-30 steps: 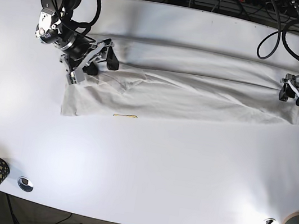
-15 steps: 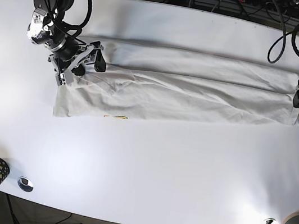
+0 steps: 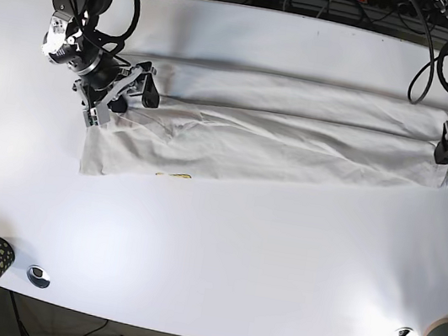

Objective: Fold the T-shirt properly
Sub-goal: 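Grasp the folded strip's ends with both grippers and straighten it, then carry the strip end with the left gripper toward the right gripper, then lay the strip end over the shirt and release with the left gripper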

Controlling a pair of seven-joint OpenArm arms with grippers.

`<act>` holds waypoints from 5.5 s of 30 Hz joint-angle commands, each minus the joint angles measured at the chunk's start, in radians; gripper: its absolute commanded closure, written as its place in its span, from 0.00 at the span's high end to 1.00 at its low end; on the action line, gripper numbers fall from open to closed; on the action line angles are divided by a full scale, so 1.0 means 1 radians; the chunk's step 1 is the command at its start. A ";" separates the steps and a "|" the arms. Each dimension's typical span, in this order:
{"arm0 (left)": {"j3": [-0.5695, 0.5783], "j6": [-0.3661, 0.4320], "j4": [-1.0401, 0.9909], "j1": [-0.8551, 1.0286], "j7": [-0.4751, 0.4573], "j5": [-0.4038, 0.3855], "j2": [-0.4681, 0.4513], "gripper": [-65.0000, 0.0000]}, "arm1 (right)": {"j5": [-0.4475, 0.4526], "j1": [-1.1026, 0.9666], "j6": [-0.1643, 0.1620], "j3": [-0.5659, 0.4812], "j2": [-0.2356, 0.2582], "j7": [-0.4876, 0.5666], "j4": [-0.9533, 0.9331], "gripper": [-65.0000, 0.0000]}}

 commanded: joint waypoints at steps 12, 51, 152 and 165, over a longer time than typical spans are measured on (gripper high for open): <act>0.047 0.039 -0.089 -0.009 -0.038 -0.014 -0.016 0.84 | -0.026 0.001 -0.012 -0.001 -0.014 -0.044 0.001 0.68; 0.535 0.013 0.417 0.084 -0.035 -0.012 0.126 0.00 | -0.027 0.001 -0.012 -0.003 -0.031 -0.041 0.001 0.68; 0.832 0.117 0.422 -0.114 -0.072 0.172 0.293 0.62 | 0.389 0.096 0.009 0.323 0.058 -0.255 0.151 0.70; 0.594 0.117 0.327 0.048 -0.072 -0.141 0.194 0.62 | 0.464 0.223 0.037 0.393 0.175 -0.282 -0.308 0.70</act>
